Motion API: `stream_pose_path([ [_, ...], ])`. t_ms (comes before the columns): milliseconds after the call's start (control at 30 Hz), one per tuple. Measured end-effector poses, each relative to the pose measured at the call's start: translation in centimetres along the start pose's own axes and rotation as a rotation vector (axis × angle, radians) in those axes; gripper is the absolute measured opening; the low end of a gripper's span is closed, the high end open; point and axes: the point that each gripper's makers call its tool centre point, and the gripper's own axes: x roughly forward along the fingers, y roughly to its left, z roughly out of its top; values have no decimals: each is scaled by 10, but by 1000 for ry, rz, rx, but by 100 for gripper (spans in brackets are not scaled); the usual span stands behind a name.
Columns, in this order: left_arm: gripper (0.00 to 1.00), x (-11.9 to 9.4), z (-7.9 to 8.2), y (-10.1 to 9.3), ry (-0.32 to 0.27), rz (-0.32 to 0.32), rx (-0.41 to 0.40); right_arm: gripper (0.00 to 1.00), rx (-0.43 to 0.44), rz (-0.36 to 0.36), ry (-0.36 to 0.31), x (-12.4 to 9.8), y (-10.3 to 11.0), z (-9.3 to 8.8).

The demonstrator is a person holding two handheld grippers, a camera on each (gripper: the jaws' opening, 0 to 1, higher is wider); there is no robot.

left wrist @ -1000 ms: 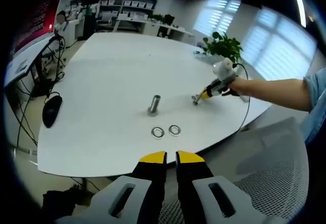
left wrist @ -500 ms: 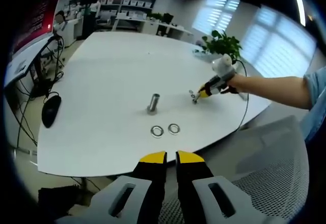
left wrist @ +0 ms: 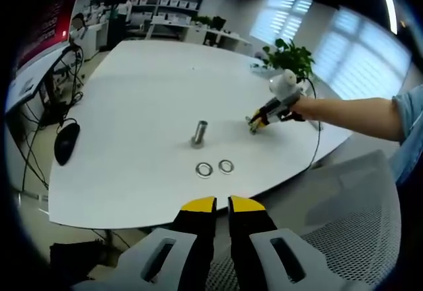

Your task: Place the washer onto the threaded stud by aligning its center hole with the stud, sliding it down to the base, and recovering from edge contact or off-axis alignment until the washer reaches the visible bottom stop.

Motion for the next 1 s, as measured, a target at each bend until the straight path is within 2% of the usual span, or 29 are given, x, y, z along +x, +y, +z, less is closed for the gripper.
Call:
stream_pose_path([
  [200, 5, 0, 0, 0, -2, 0, 0, 15, 2, -24, 1, -6, -3, -3],
  [367, 5, 0, 1, 0, -5, -2, 2, 15, 29, -21, -55, -25, -2, 5],
  [733, 5, 0, 2, -1, -11, -4, 5, 15, 12, -10, -151, -58, 9, 18],
  [1000, 5, 0, 2, -1, -15, -4, 2, 15, 1, 20, -179, -66, 24, 26],
])
